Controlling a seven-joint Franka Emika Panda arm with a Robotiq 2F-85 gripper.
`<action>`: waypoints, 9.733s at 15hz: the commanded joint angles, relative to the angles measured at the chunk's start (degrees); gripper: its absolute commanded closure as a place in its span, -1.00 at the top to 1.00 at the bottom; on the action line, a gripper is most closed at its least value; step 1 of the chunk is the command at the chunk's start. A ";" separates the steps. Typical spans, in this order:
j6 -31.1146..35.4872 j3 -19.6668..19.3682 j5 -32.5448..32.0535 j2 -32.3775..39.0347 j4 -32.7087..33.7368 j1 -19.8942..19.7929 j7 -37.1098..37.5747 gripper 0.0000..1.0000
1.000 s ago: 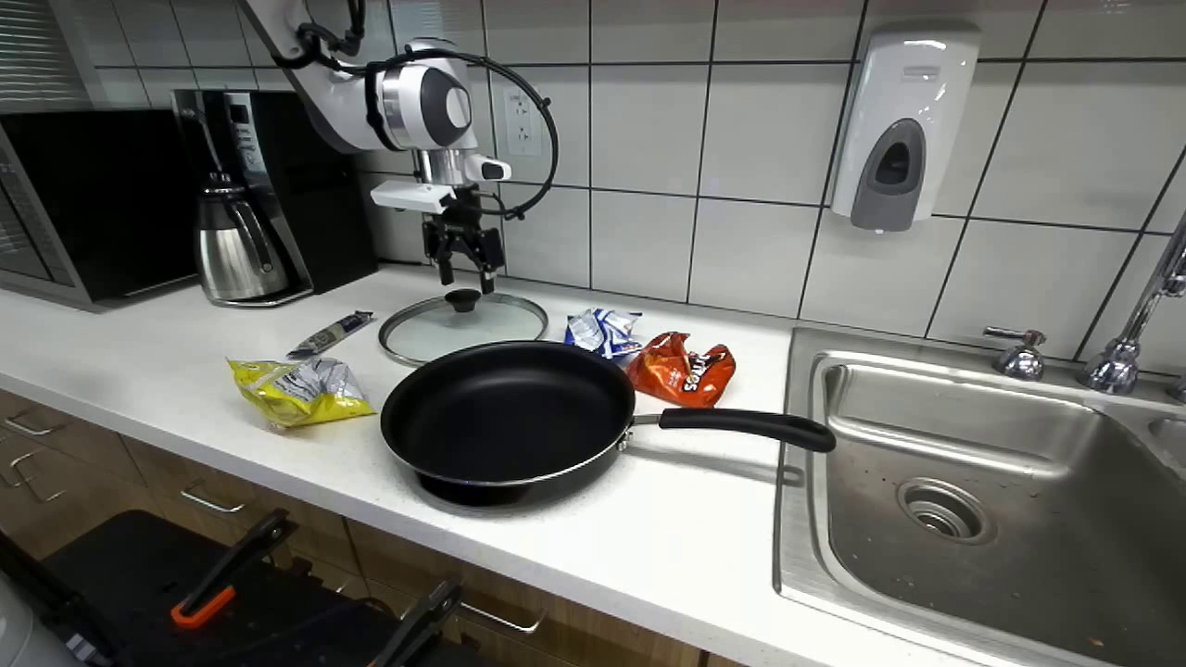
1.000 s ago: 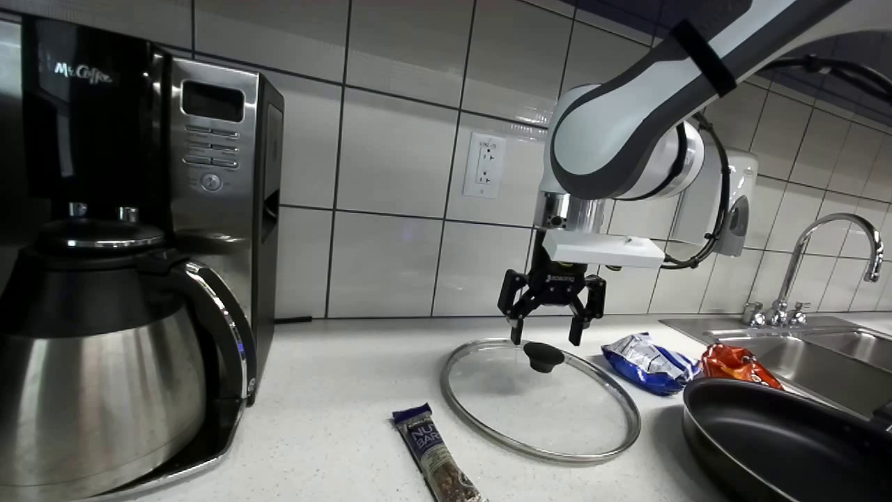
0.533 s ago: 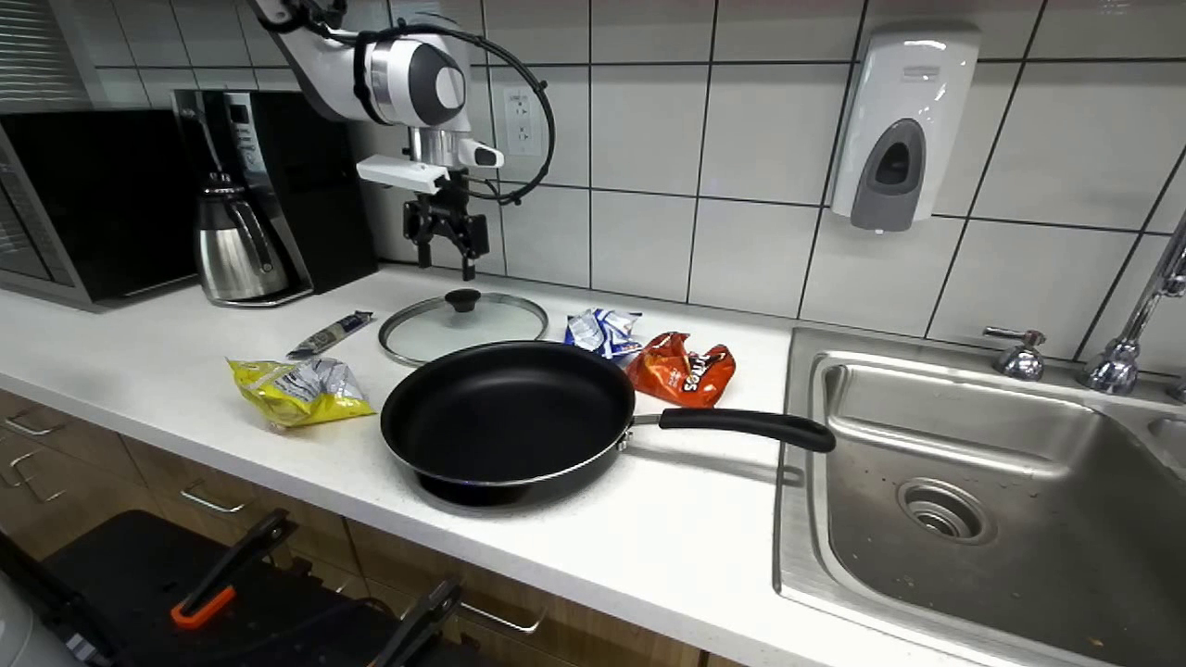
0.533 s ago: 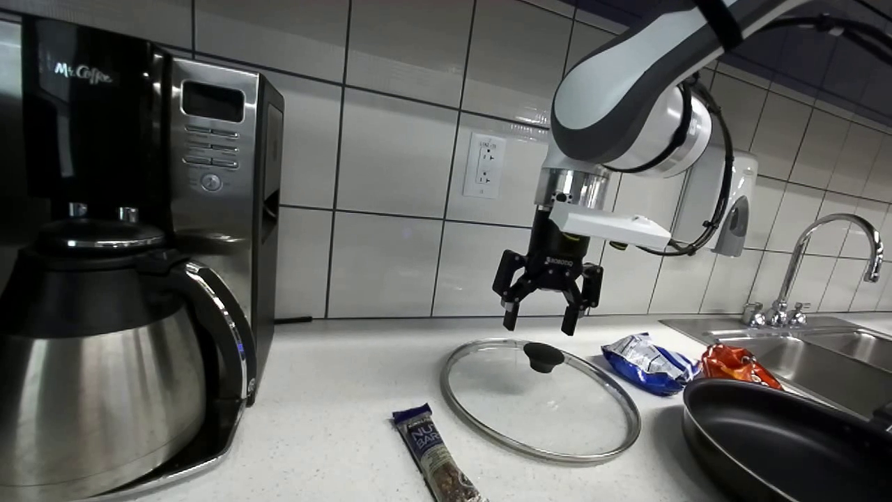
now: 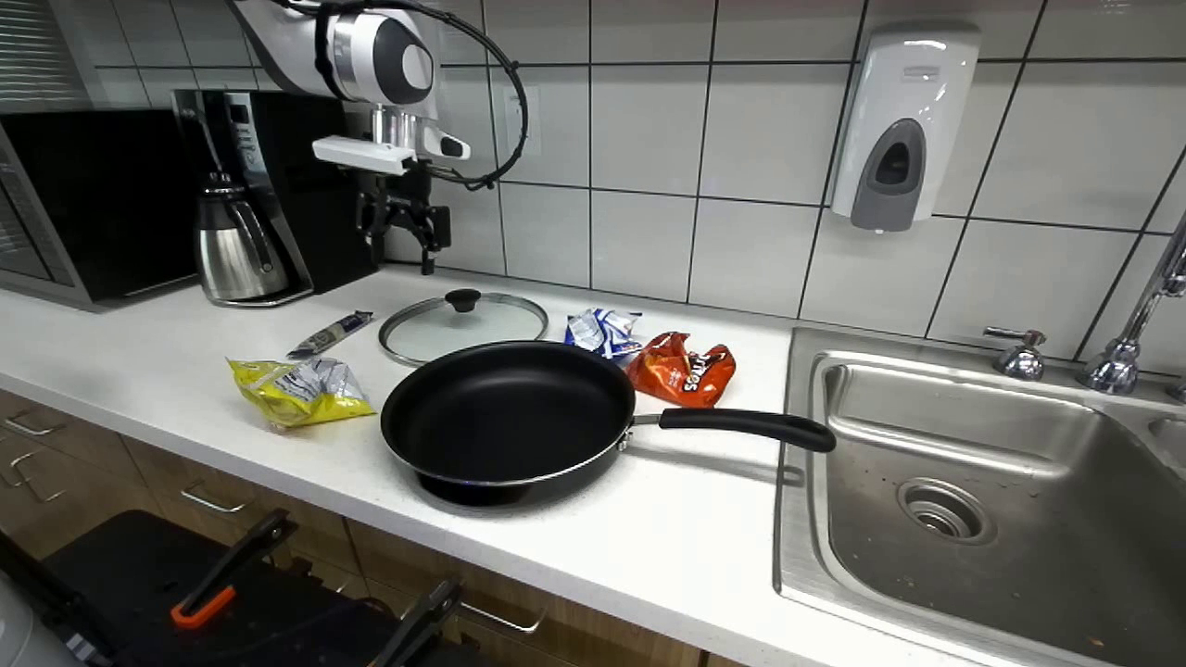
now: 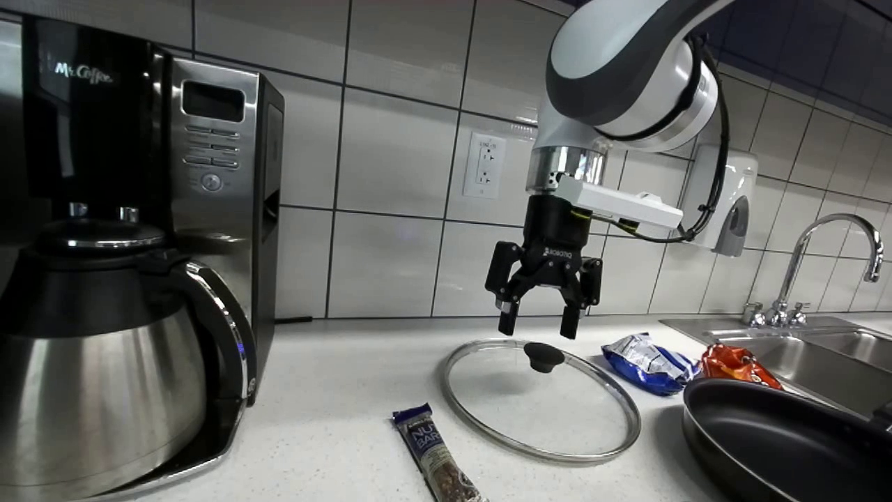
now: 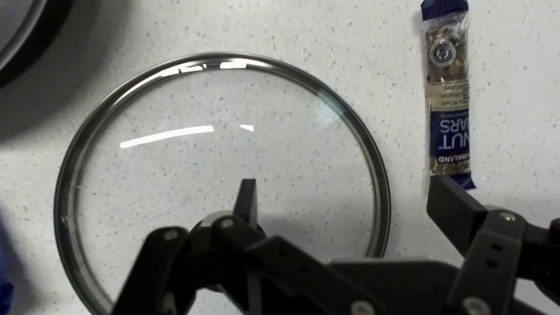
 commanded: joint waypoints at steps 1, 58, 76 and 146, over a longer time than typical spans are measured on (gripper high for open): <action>-3.46 1.75 2.92 -4.22 -3.85 -0.99 -3.48 1.00; 11.35 0.35 19.48 -20.52 -39.53 -1.93 5.33 1.00; 8.43 0.08 18.57 -20.97 -38.57 -2.34 3.16 -1.00; 15.16 -15.01 8.39 -25.48 -45.94 -16.76 -8.79 -1.00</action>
